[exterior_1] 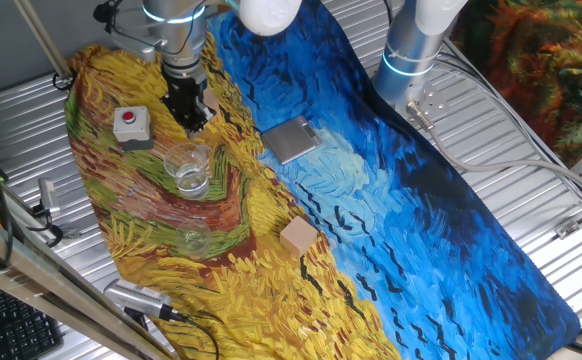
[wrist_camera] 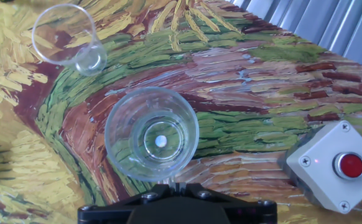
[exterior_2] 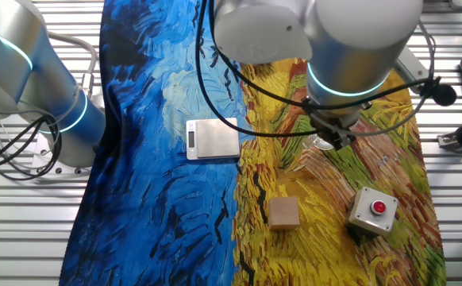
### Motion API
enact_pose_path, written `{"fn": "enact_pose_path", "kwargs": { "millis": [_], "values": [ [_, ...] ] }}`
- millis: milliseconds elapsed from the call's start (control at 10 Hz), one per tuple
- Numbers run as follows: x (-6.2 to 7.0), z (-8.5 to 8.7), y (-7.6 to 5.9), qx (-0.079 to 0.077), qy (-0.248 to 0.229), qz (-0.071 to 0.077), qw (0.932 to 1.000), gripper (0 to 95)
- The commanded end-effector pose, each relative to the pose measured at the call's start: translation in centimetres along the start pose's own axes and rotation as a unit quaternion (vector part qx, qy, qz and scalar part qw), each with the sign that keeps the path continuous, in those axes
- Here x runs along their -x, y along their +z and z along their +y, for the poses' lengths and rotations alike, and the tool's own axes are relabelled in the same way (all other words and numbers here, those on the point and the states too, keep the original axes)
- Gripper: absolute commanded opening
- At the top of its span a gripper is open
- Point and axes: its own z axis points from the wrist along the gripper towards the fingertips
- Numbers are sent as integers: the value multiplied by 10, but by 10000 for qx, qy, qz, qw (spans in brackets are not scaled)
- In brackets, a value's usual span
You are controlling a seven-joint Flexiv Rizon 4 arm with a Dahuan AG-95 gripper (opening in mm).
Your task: Pour the water from one cup into another empty cup
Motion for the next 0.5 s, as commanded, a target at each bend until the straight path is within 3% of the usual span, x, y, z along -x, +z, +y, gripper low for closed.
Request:
{"fn": "enact_pose_path", "kwargs": {
  "millis": [100,500],
  "values": [
    [0,0,3,-11,-12,-28,10000,0],
    [1,0,4,-7,-80,-43,10000,0]
  ]
}}
